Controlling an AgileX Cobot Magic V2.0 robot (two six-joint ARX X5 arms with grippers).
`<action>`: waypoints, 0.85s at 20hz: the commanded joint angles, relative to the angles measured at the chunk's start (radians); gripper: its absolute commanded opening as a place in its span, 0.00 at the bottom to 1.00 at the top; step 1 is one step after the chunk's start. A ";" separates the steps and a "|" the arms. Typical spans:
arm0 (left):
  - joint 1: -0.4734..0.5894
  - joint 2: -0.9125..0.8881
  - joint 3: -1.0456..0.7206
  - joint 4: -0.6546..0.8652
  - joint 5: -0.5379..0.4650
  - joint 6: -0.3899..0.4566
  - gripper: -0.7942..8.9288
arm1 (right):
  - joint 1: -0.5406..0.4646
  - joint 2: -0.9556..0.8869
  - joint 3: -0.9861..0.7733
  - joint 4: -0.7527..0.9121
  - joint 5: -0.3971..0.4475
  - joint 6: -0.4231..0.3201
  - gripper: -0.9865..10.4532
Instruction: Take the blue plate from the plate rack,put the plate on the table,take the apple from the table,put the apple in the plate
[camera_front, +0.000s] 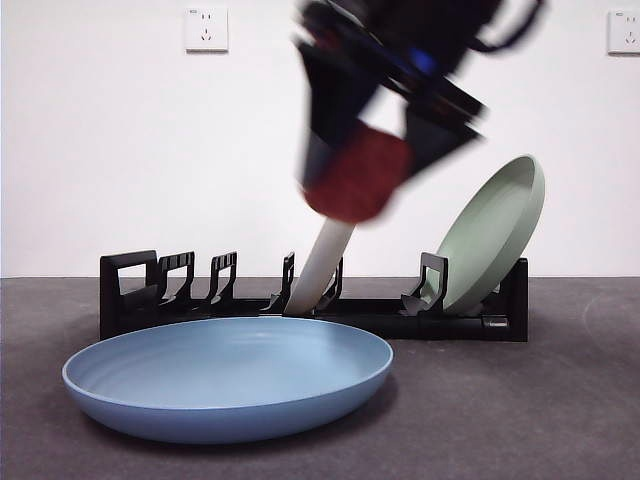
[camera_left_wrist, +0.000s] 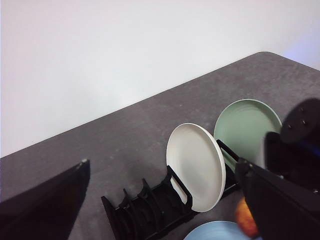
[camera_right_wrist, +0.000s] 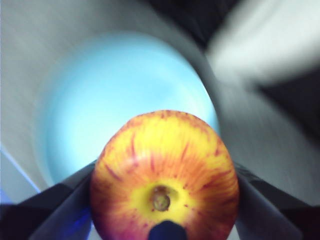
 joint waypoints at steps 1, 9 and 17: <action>0.003 -0.001 -0.003 0.005 -0.002 0.007 0.59 | 0.037 0.103 0.085 -0.004 -0.003 -0.014 0.08; 0.003 -0.001 -0.003 0.000 -0.002 0.007 0.59 | 0.104 0.401 0.249 -0.067 0.038 -0.069 0.08; 0.003 -0.001 -0.003 -0.005 -0.002 0.007 0.59 | 0.105 0.486 0.249 -0.104 0.055 -0.091 0.08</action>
